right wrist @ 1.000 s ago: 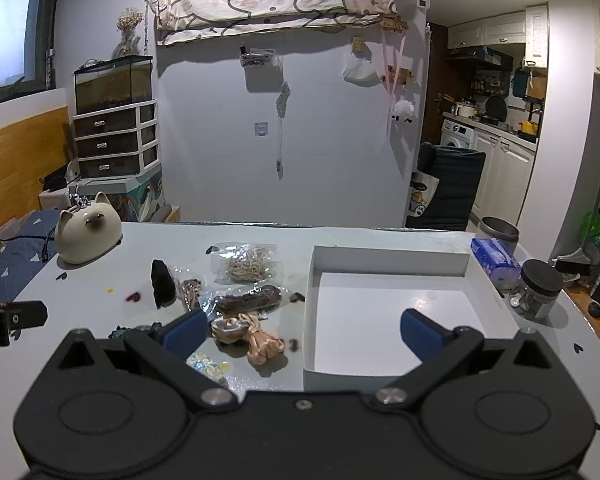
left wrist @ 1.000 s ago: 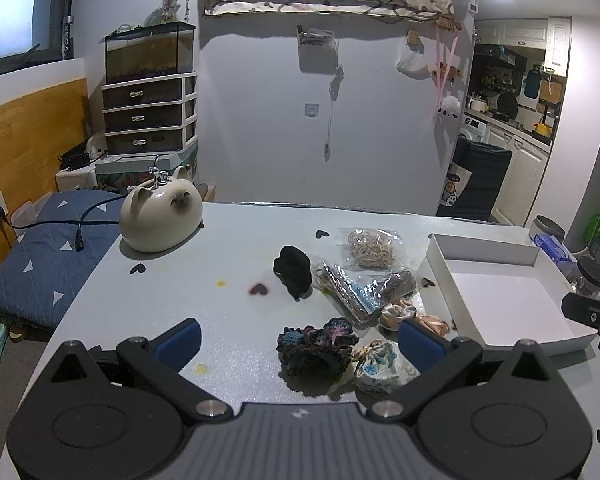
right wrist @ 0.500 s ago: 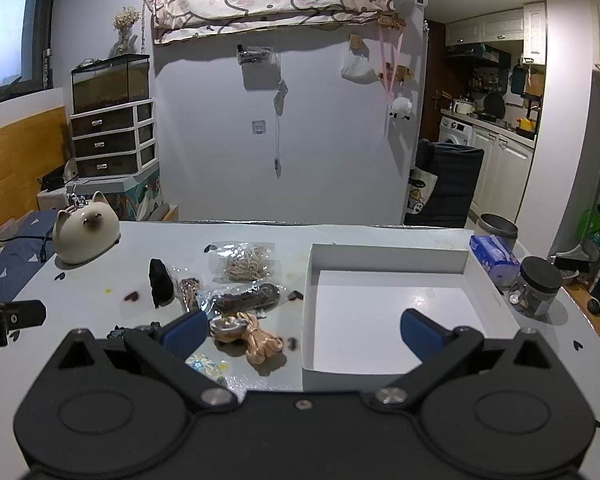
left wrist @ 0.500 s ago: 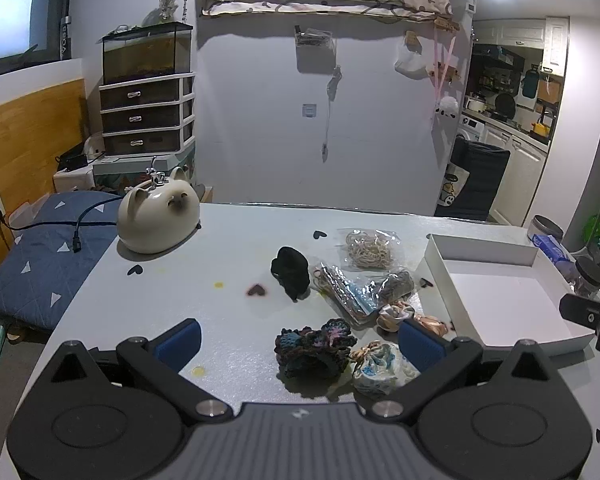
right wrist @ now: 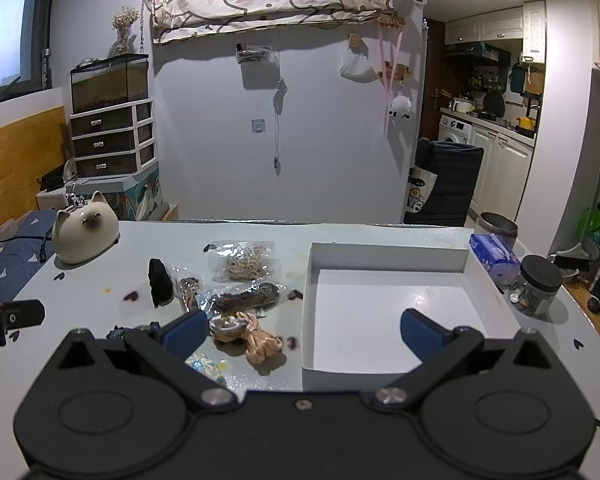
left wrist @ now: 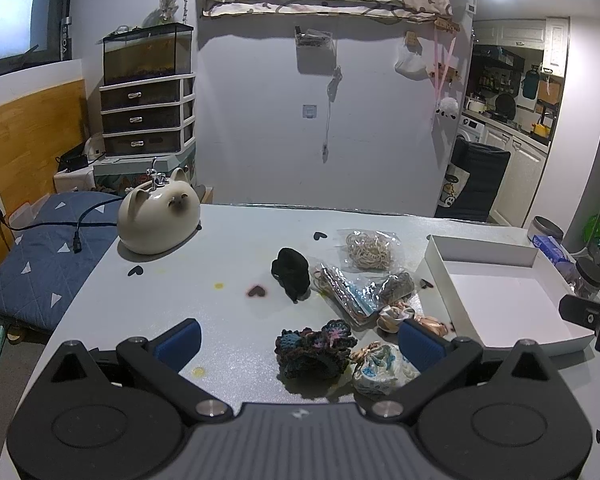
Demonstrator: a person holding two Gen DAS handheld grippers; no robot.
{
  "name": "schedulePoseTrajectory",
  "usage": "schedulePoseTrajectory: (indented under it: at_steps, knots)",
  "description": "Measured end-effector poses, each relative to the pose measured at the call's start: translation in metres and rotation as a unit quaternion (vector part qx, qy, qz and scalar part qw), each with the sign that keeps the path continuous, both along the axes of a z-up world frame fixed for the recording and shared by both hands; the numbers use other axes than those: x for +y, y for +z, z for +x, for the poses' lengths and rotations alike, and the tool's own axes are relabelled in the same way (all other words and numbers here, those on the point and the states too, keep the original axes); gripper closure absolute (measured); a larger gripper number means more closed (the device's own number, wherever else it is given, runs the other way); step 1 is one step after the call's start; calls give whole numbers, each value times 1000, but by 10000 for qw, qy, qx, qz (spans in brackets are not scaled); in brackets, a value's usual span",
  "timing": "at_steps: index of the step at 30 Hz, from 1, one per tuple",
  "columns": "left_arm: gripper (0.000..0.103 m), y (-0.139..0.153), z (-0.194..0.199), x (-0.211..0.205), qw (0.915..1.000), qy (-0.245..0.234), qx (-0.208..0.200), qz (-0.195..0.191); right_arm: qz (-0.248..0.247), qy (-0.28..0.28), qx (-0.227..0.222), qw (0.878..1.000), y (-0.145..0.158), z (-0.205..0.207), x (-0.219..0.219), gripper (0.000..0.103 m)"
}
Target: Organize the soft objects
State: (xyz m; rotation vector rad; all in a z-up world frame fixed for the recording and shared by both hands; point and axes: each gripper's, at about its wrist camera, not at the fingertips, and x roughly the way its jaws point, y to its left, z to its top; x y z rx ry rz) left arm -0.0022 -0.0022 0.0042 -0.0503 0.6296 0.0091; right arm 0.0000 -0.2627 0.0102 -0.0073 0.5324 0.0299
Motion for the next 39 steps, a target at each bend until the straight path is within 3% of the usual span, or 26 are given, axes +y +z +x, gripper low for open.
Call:
schedulePoseTrajectory:
  at_steps: [35,39]
  knots:
    - [0,0,-1,0,10000,-4,-20,-4,4,5,-2,10000,0,0,-1,0]
    - [0,12,10,-5,10000,-51,-17,4,1,19,2,10000,-1,1,0,0]
